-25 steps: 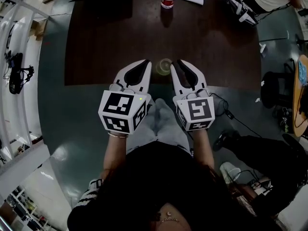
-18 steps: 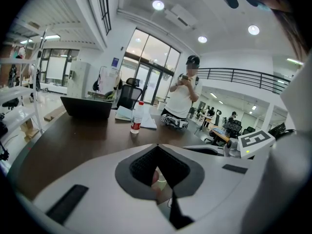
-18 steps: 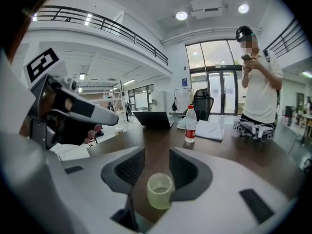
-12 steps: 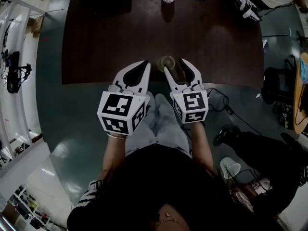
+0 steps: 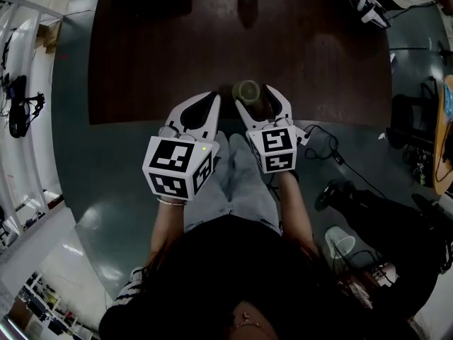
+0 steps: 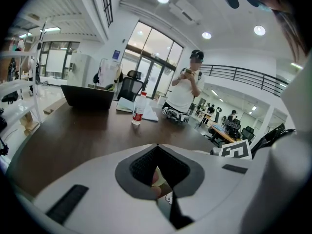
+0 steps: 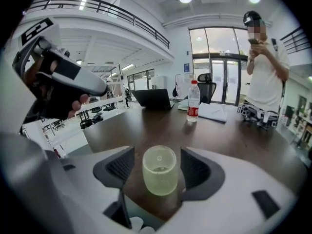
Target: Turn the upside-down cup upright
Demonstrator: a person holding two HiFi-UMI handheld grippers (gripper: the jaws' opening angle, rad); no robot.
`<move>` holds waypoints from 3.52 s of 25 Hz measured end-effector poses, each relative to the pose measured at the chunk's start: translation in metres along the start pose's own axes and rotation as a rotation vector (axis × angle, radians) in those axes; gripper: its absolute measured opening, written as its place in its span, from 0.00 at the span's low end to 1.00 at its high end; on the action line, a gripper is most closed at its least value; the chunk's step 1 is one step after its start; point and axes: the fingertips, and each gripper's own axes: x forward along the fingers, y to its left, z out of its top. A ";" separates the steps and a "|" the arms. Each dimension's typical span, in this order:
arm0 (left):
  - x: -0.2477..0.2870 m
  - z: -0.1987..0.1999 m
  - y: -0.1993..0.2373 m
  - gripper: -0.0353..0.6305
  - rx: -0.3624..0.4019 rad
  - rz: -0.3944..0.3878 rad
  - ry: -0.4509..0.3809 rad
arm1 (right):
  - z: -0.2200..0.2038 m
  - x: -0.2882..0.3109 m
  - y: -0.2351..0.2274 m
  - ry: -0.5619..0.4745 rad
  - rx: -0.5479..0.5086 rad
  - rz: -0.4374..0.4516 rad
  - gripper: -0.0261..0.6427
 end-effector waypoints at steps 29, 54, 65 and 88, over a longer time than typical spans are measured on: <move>0.005 -0.023 0.016 0.04 -0.038 0.007 0.060 | -0.039 0.033 -0.005 0.136 -0.061 -0.018 0.50; -0.015 0.016 -0.002 0.04 0.036 -0.020 -0.022 | 0.039 -0.020 0.006 -0.003 -0.060 0.005 0.49; -0.032 0.047 -0.017 0.04 0.091 -0.032 -0.102 | 0.086 -0.056 0.010 -0.101 -0.082 0.000 0.49; -0.050 0.068 -0.032 0.04 0.143 -0.037 -0.158 | 0.115 -0.102 0.008 -0.264 0.104 0.084 0.49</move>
